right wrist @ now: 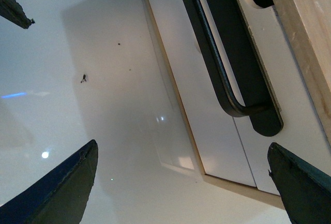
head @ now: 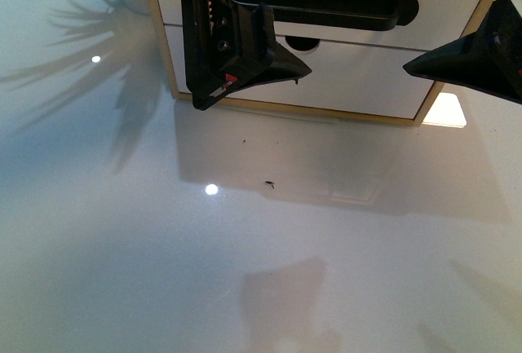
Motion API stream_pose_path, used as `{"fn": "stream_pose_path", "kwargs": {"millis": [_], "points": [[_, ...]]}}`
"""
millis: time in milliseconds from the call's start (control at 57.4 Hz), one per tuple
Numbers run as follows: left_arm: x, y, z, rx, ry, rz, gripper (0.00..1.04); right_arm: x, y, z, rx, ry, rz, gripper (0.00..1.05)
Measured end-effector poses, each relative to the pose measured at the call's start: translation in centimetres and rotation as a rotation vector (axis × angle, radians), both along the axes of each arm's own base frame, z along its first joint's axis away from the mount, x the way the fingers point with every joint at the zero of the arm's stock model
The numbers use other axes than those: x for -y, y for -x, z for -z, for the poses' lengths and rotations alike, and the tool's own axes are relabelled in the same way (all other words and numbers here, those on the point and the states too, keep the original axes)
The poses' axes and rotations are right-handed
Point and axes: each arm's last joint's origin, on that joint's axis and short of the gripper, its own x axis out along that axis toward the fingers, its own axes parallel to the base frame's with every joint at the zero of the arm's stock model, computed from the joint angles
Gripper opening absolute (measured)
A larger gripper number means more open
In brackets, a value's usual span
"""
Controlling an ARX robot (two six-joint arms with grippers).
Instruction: Pull drawer
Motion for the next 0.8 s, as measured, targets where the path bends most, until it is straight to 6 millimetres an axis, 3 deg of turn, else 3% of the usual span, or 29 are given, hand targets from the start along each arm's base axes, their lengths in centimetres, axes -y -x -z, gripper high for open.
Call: {"fn": "stream_pose_path", "kwargs": {"millis": [400, 801], "points": [[0.6, -3.0, 1.3, 0.028, -0.067, -0.009, 0.97, -0.1, -1.6, 0.2, -0.023, -0.019, -0.056, 0.96], [-0.2, -5.2, 2.8, 0.045, -0.144, -0.056, 0.97, -0.1, -1.9, 0.2, -0.04, -0.026, -0.073, 0.96]]}}
